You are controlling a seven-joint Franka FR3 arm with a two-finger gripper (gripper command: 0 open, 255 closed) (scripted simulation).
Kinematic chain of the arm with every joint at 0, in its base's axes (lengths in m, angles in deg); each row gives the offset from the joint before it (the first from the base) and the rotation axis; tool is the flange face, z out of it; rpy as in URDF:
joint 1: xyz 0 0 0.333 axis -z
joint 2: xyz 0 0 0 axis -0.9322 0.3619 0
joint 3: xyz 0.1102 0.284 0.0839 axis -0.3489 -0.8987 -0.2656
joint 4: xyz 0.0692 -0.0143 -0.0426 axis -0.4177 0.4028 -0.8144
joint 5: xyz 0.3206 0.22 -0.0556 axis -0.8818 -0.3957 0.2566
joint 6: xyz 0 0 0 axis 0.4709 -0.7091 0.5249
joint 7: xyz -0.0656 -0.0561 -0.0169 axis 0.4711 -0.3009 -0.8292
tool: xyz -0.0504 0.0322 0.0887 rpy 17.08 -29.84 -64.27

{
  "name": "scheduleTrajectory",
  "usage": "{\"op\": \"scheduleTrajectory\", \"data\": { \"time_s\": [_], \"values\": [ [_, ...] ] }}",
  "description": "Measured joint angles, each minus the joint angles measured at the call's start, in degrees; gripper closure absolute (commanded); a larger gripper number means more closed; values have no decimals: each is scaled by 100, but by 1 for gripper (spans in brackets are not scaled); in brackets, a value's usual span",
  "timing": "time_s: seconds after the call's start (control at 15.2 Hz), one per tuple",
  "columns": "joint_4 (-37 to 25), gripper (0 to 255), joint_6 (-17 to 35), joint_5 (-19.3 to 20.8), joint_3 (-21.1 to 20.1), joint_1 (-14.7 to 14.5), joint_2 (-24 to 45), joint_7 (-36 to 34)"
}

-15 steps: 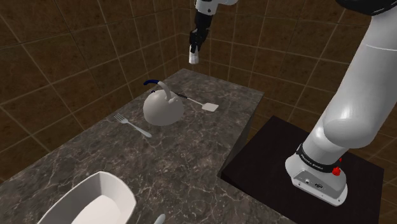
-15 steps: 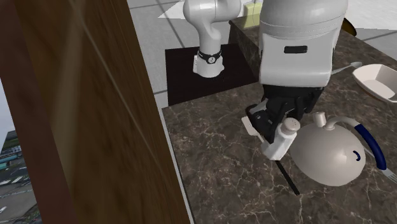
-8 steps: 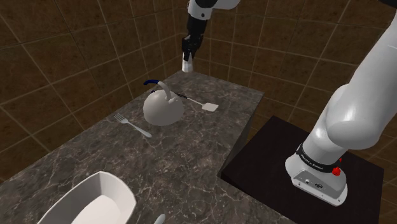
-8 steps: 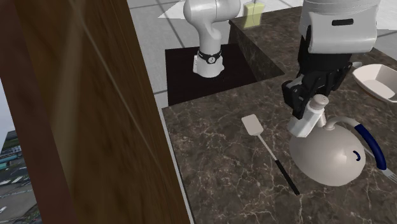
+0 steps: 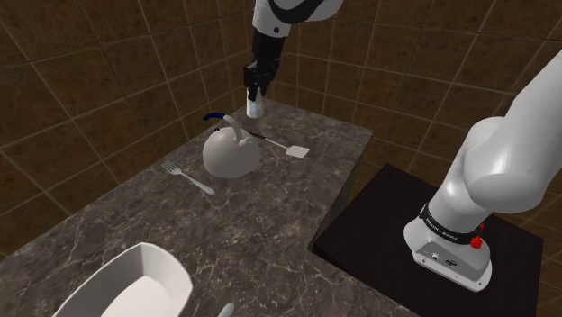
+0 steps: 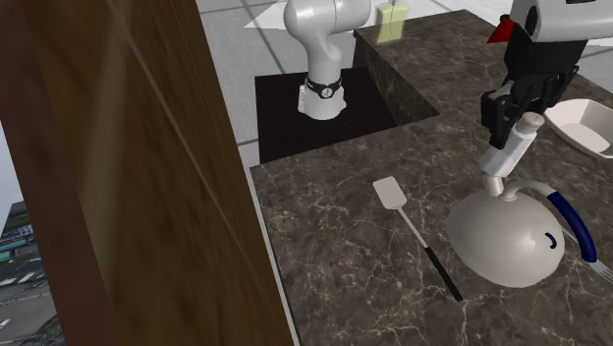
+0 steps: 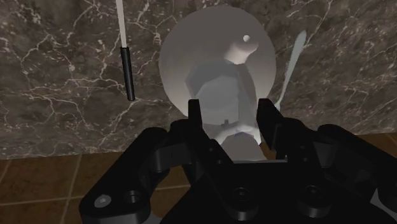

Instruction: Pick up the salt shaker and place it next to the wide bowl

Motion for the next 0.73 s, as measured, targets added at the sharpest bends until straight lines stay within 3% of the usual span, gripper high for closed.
{"op": "scheduleTrajectory", "data": {
  "time_s": [0.73],
  "values": [
    [334,255,187,232,-939,-587,-310,-1627]
  ]
}}
